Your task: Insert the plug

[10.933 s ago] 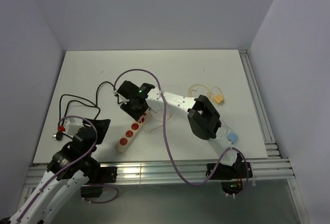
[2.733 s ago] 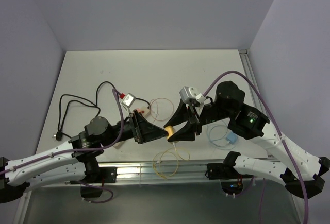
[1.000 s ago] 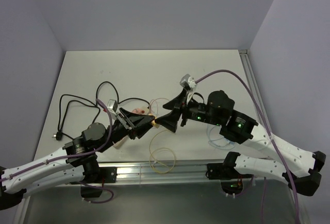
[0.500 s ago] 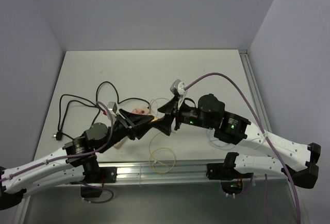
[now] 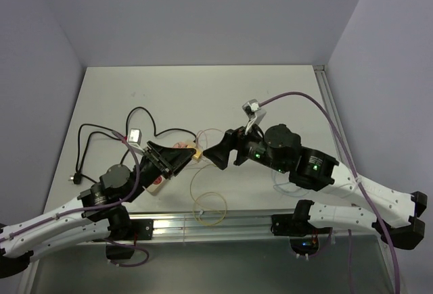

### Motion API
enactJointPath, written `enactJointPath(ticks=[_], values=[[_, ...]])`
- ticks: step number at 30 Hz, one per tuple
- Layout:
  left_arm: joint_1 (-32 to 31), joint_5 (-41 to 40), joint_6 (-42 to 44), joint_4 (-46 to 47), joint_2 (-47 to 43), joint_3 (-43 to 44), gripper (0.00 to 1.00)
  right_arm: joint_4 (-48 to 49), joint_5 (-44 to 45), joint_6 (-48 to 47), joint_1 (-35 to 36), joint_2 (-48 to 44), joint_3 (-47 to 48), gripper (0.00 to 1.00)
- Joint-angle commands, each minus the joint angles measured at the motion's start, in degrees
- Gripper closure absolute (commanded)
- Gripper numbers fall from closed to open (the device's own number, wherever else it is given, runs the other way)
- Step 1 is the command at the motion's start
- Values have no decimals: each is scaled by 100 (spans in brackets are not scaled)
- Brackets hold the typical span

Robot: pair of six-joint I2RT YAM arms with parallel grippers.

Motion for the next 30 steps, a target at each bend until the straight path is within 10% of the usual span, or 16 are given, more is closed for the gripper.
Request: enactJointPath(ticks=[1,9,30], values=[[-11,-607,750,437,-124,75,100,326,-275,742,16,-360,59,0],[-11,-1083,243,542,113,93,100,2003,-655,2526,34,-483,-776,7],[-11,-1030,337,313,-203,-30,100,1355,-338,1780,60,-518,-715,15]])
